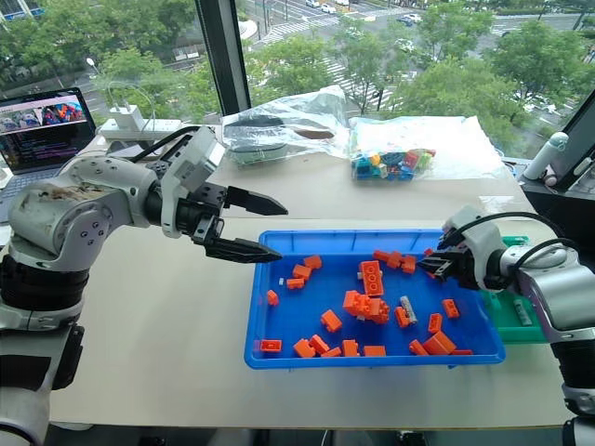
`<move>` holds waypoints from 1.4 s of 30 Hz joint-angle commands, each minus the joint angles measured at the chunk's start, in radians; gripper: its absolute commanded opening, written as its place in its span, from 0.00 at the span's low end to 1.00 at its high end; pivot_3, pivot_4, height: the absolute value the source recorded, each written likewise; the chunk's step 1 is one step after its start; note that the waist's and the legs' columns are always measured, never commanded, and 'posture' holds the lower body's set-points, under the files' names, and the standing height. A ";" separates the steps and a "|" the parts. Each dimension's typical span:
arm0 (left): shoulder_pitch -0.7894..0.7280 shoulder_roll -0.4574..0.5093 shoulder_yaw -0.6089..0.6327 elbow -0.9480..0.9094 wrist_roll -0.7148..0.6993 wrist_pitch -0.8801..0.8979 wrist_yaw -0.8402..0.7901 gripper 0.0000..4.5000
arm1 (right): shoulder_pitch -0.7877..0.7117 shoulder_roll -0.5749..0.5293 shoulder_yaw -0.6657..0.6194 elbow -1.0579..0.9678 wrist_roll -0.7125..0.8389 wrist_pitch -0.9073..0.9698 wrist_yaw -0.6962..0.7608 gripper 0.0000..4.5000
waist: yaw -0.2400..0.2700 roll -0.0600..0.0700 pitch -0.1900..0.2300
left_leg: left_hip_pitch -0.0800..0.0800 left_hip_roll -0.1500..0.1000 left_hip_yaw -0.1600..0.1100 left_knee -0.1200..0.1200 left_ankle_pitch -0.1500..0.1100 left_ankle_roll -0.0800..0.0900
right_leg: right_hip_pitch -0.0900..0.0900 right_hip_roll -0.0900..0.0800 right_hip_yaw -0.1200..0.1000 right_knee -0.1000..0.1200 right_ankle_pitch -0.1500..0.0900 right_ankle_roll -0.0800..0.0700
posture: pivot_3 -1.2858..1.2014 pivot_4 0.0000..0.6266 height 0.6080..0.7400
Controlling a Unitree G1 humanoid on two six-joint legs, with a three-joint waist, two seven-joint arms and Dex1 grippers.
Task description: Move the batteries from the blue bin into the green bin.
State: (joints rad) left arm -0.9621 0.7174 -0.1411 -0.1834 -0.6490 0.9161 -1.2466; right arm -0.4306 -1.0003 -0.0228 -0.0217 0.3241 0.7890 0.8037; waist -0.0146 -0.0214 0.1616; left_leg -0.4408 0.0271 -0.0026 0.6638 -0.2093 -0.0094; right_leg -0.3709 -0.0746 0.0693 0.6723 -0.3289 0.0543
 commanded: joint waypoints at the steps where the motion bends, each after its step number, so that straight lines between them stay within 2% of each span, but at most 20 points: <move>1: -0.012 -0.004 0.001 -0.020 0.002 -0.026 -0.002 1.00 | -0.046 0.069 -0.038 0.091 -0.084 -0.123 -0.129 0.07 | -0.001 0.000 0.000 | 0.000 0.000 0.000 0.000 0.000 0.000 | 0.000 0.000 0.000 0.000 0.000 0.000 | 0.52 0.24 0.94; 2: -0.012 -0.004 -0.001 -0.020 0.004 -0.028 -0.003 1.00 | -0.053 0.086 -0.046 0.112 -0.093 -0.138 -0.146 0.07 | -0.004 0.000 0.000 | 0.000 0.000 0.000 0.000 0.000 0.000 | 0.000 0.000 0.000 0.000 0.000 0.000 | 0.52 0.24 0.94; 4: -0.012 -0.005 -0.005 -0.018 0.008 -0.034 -0.005 1.00 | -0.055 0.107 -0.056 0.137 -0.109 -0.165 -0.162 0.30 | -0.004 0.000 0.000 | 0.000 0.000 0.000 0.000 0.000 0.000 | -0.001 0.000 0.000 0.000 0.000 0.000 | 0.52 0.24 0.94; 5: -0.012 -0.004 -0.007 -0.017 0.009 -0.037 -0.007 1.00 | -0.054 0.112 -0.064 0.140 -0.109 -0.165 -0.166 0.35 | -0.003 0.000 0.000 | 0.000 0.000 0.000 0.000 0.000 -0.001 | -0.001 0.000 0.000 0.001 0.000 0.000 | 0.52 0.24 0.94; 9: -0.014 -0.001 -0.014 -0.007 0.015 -0.056 -0.023 1.00 | -0.041 0.112 -0.108 0.095 -0.074 -0.111 -0.152 0.65 | 0.000 0.000 0.000 | 0.000 0.000 0.000 0.000 0.000 -0.001 | 0.000 0.000 0.000 0.002 0.000 0.000 | 0.52 0.24 0.94; 13: -0.019 -0.007 -0.021 0.007 0.026 -0.070 -0.036 1.00 | -0.030 0.069 -0.148 -0.043 -0.017 -0.002 -0.114 0.95 | 0.002 0.000 0.000 | 0.000 -0.001 0.000 0.000 0.000 -0.001 | 0.000 -0.001 0.000 0.003 0.000 0.000 | 0.52 0.24 0.94; 14: -0.020 -0.008 -0.022 0.009 0.027 -0.073 -0.038 1.00 | -0.028 0.061 -0.153 -0.074 -0.002 0.025 -0.103 0.99 | 0.001 0.000 0.000 | 0.000 -0.001 0.000 0.000 0.000 -0.001 | 0.000 -0.001 0.000 0.003 0.000 0.000 | 0.52 0.24 0.94; 19: -0.024 -0.013 -0.028 0.021 0.028 -0.084 -0.049 1.00 | 0.015 -0.050 -0.143 -0.339 0.146 0.229 0.023 0.99 | 0.000 0.001 0.000 | 0.000 0.000 0.000 0.000 0.000 0.000 | 0.000 0.000 0.000 0.002 0.000 0.000 | 0.52 0.24 0.94; 23: -0.027 -0.020 -0.035 0.029 0.033 -0.094 -0.058 1.00 | 0.103 -0.124 -0.073 -0.477 0.200 0.333 0.065 0.99 | 0.000 0.001 0.000 | 0.000 0.001 0.000 0.000 0.000 0.000 | 0.000 0.001 0.000 0.002 0.000 0.000 | 0.52 0.24 0.94; 27: -0.028 -0.024 -0.028 0.030 0.036 -0.095 -0.056 1.00 | 0.138 -0.025 -0.072 -0.434 0.186 0.400 -0.049 0.99 | 0.000 0.000 0.000 | 0.000 0.000 0.000 0.000 0.000 0.000 | 0.000 0.000 0.000 0.000 0.000 0.000 | 0.52 0.24 0.94; 30: -0.020 -0.018 -0.013 0.013 0.022 -0.078 -0.052 1.00 | 0.095 0.097 -0.150 -0.354 0.203 0.515 -0.145 0.99 | -0.001 0.000 0.000 | 0.000 0.000 0.000 0.001 0.000 0.000 | 0.000 0.000 0.000 0.001 0.000 0.000 | 0.52 0.24 0.94; 34: -0.015 -0.014 -0.009 0.005 0.016 -0.071 -0.047 1.00 | 0.059 0.137 -0.198 -0.341 0.229 0.592 -0.178 0.99 | -0.001 0.001 0.001 | 0.000 0.000 0.000 0.001 0.000 0.000 | -0.001 0.000 0.001 0.003 0.000 0.000 | 0.52 0.24 0.94; 37: -0.011 -0.011 -0.005 -0.003 0.013 -0.065 -0.041 1.00 | 0.059 0.129 -0.195 -0.333 0.228 0.616 -0.186 0.84 | 0.000 0.001 0.001 | 0.000 0.000 -0.001 0.001 0.000 0.000 | -0.001 0.000 0.000 0.004 0.000 0.000 | 0.52 0.24 0.94; 41: -0.011 -0.008 -0.006 -0.008 0.009 -0.064 -0.035 1.00 | 0.058 0.118 -0.171 -0.325 0.206 0.601 -0.204 0.55 | 0.000 0.001 0.001 | 0.000 -0.001 0.000 0.001 0.000 0.000 | -0.001 0.000 0.000 0.004 0.000 0.000 | 0.52 0.24 0.94; 42: -0.011 -0.007 -0.006 -0.008 0.009 -0.064 -0.034 1.00 | 0.057 0.118 -0.165 -0.325 0.204 0.602 -0.210 0.55 | 0.000 0.001 0.001 | 0.000 -0.001 0.000 0.001 0.000 0.000 | -0.001 0.000 0.000 0.004 0.000 0.000 | 0.52 0.24 0.94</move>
State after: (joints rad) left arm -0.9679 0.7002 -0.1762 -0.1628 -0.6291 0.8543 -1.2833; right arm -0.3668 -0.8649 -0.1823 -0.3373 0.5344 1.3970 0.6049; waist -0.0148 -0.0208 0.1621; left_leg -0.4407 0.0264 -0.0029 0.6644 -0.2091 -0.0097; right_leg -0.3716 -0.0748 0.0696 0.6763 -0.3290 0.0543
